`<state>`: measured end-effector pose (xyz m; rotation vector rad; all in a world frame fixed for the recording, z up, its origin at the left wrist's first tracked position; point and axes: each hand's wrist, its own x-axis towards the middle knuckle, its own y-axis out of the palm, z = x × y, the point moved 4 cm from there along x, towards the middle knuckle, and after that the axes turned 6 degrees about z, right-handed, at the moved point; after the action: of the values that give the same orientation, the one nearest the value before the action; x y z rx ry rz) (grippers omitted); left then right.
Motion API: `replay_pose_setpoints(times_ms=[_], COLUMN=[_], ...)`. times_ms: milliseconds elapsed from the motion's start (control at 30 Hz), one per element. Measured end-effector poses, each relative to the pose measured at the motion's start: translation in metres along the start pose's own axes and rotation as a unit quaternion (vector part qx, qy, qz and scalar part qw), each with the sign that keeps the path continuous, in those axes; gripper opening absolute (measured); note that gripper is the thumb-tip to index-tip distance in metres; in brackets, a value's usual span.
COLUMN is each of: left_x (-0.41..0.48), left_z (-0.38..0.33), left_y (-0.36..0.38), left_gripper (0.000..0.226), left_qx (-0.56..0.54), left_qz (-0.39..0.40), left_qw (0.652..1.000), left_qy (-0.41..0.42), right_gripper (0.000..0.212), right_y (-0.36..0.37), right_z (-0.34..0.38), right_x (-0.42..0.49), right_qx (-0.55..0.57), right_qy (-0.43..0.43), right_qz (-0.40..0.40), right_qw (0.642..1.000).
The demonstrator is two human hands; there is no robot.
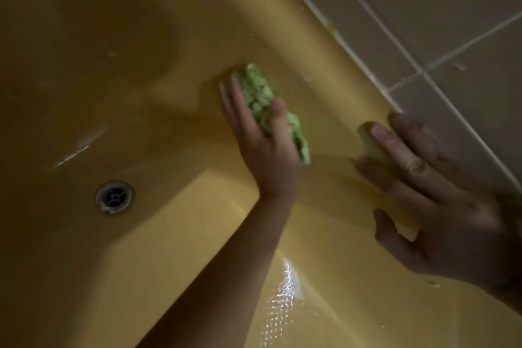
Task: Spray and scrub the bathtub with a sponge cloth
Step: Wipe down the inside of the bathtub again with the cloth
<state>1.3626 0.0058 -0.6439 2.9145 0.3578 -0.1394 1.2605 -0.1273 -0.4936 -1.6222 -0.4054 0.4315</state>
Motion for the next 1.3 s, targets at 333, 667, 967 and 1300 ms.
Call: replay_pose_setpoints(times_ms=[333,667,967,1300], left_x=[-0.021,-0.008,-0.082,-0.065], left_z=[-0.023,0.121,-0.029,0.155], left_y=[0.004,-0.027,0.018,-0.026], left_gripper=[0.079,0.097,0.094,0.106], left_qx=[-0.054,-0.146,-0.088,-0.149], left_qz=[0.034,-0.029,0.134,0.006], left_qw=[0.993,0.945,0.984,0.912], left_qy=[-0.097,-0.292,-0.073,-0.382], right_gripper=[0.048,0.051,0.052,0.057], right_y=[0.002,0.002,0.002,0.005], right_z=[0.000,-0.002,0.000,-0.003], right_x=[-0.015,-0.029,-0.043,-0.076], right_qx=[-0.002,0.029,0.049,0.069], right_qy=[0.004,0.023,0.030,0.041], right_qz=[-0.001,-0.031,-0.042,-0.034], right_qw=[1.000,0.999,0.997,0.996])
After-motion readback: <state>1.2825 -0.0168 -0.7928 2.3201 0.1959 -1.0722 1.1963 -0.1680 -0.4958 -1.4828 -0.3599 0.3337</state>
